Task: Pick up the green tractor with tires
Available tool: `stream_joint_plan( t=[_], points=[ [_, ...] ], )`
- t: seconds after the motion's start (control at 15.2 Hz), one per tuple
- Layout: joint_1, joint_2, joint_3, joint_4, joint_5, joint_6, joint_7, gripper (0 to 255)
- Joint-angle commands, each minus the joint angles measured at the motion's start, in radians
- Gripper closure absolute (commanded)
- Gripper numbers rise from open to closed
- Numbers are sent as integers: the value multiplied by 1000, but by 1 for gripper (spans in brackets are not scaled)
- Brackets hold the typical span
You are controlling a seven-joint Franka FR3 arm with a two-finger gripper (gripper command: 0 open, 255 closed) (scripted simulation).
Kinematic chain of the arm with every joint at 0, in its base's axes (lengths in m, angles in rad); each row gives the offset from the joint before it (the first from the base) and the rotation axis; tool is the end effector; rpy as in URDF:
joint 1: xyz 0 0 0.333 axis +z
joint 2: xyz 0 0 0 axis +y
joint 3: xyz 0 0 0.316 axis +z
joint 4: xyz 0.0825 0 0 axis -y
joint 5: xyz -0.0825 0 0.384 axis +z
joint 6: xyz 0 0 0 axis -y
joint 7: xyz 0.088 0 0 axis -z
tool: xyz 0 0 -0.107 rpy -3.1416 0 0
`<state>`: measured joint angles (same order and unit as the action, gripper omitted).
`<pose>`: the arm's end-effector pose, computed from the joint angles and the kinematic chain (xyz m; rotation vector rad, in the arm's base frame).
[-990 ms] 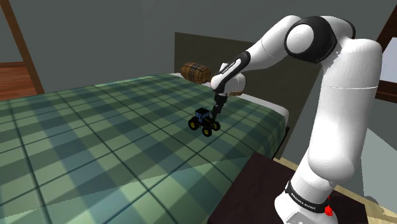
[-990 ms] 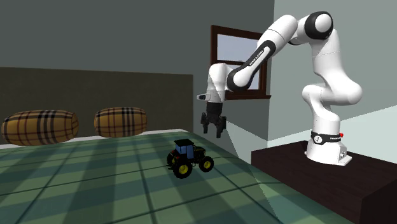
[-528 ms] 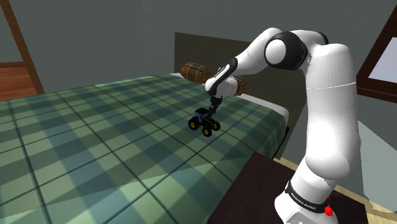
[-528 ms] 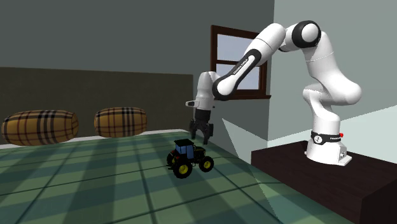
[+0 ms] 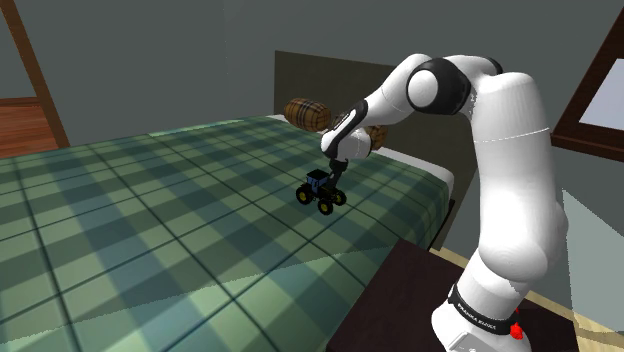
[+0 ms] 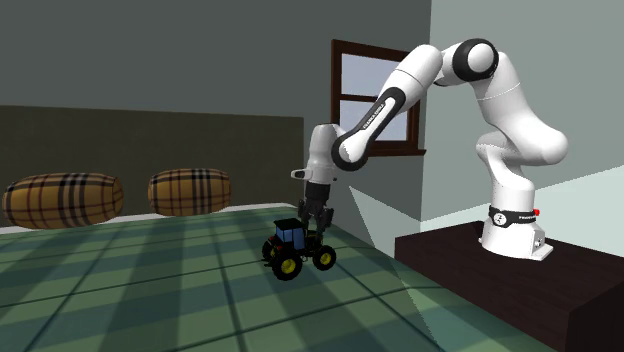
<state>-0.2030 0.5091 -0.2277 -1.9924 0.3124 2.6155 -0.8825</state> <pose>0.5643 -0.2613 0.2214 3.0818 0.3511 0.2307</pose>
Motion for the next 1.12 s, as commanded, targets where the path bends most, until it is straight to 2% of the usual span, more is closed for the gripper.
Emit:
stream_joint_plan(
  t=[0.0, 0.53, 1.06],
  points=[
    [-1, 4, 1, 1, 1, 2, -1, 255],
    [-1, 3, 1, 1, 1, 2, -1, 255],
    [21, -78, -29, -1, -40, -75, 31, 255]
  ],
)
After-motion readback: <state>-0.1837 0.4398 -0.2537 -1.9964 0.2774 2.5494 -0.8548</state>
